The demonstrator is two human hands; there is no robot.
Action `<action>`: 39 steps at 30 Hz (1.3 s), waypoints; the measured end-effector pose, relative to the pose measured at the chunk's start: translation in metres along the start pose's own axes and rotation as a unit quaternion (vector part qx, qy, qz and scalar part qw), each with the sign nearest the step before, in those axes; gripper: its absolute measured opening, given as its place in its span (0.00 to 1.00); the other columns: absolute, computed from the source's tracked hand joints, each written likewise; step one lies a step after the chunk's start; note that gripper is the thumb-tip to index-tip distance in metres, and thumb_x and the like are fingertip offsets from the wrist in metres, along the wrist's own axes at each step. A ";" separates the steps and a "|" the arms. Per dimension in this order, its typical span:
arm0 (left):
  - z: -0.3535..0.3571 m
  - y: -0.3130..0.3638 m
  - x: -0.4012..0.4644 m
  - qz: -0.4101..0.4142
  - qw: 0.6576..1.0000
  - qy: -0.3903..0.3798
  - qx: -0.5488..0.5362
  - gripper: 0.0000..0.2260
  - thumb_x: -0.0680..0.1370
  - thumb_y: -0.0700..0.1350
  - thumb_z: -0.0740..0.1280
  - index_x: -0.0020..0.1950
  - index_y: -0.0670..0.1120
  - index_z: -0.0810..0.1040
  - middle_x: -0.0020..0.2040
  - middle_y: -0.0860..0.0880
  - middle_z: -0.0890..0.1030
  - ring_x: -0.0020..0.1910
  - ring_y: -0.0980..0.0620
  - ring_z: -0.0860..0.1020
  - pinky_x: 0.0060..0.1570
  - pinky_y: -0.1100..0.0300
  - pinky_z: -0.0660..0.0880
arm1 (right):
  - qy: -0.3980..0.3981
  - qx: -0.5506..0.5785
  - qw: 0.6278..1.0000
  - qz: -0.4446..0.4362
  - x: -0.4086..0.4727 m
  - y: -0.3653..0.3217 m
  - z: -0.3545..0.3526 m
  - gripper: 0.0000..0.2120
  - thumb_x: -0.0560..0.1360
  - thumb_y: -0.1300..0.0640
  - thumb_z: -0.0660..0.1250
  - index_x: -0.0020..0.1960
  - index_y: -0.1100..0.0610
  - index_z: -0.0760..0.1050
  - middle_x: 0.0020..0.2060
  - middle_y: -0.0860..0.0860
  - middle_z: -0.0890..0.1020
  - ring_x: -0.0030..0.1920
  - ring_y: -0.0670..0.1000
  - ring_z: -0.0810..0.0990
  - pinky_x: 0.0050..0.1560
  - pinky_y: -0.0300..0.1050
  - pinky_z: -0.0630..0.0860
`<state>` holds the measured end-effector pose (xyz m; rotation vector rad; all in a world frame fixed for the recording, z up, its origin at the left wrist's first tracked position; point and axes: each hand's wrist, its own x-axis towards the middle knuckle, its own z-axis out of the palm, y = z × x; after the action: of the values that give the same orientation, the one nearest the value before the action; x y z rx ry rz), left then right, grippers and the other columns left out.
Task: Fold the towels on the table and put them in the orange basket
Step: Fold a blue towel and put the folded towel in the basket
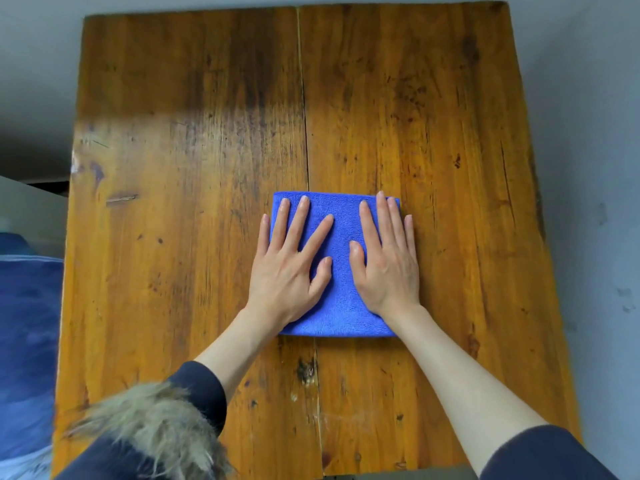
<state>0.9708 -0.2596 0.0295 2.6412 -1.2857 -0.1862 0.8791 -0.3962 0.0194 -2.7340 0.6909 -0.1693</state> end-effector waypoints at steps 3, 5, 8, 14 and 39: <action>-0.005 0.004 -0.003 -0.007 1.000 -0.013 -0.001 0.25 0.78 0.55 0.52 0.74 0.51 0.60 0.76 0.43 0.56 0.76 0.41 0.50 0.72 0.41 0.48 | -0.005 -0.015 1.000 -0.003 -0.003 -0.002 -0.005 0.26 0.79 0.51 0.49 0.75 0.58 0.55 0.75 0.58 0.57 0.75 0.55 0.51 0.74 0.55 0.46; -0.011 0.008 -0.010 -0.013 0.999 -0.007 -0.037 0.24 0.78 0.55 0.52 0.74 0.51 0.61 0.77 0.44 0.54 0.76 0.43 0.48 0.73 0.42 0.44 | 0.007 -0.015 1.000 0.000 -0.010 -0.005 -0.010 0.25 0.79 0.52 0.49 0.74 0.59 0.57 0.74 0.58 0.58 0.75 0.56 0.52 0.74 0.55 0.46; -0.009 0.013 -0.029 0.004 0.999 0.001 -0.054 0.23 0.78 0.53 0.53 0.74 0.51 0.61 0.77 0.45 0.55 0.76 0.44 0.47 0.72 0.44 0.44 | 0.021 -0.009 1.000 -0.008 -0.032 -0.012 -0.013 0.24 0.79 0.54 0.50 0.73 0.61 0.60 0.74 0.57 0.59 0.75 0.56 0.54 0.73 0.57 0.49; -0.002 0.018 -0.040 -0.010 0.999 -0.023 -0.048 0.22 0.79 0.50 0.52 0.73 0.51 0.61 0.76 0.44 0.58 0.75 0.44 0.51 0.71 0.43 0.48 | -0.026 0.003 1.000 0.006 -0.047 -0.012 -0.011 0.25 0.78 0.52 0.52 0.73 0.59 0.62 0.74 0.57 0.60 0.75 0.55 0.54 0.72 0.58 0.52; -0.066 0.001 -0.043 -0.397 0.739 -0.139 -0.526 0.12 0.75 0.34 0.66 0.56 0.46 0.71 0.38 0.48 0.77 0.35 0.54 0.76 0.28 0.68 0.70 | -0.229 0.415 0.778 0.413 -0.027 -0.001 -0.078 0.07 0.74 0.63 0.64 0.52 0.62 0.73 0.48 0.55 0.80 0.43 0.50 0.78 0.37 0.41 0.72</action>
<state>0.9561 -0.2183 0.0948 1.9026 0.1286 -1.0814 0.8413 -0.4034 0.0929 -1.3718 1.2093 0.3193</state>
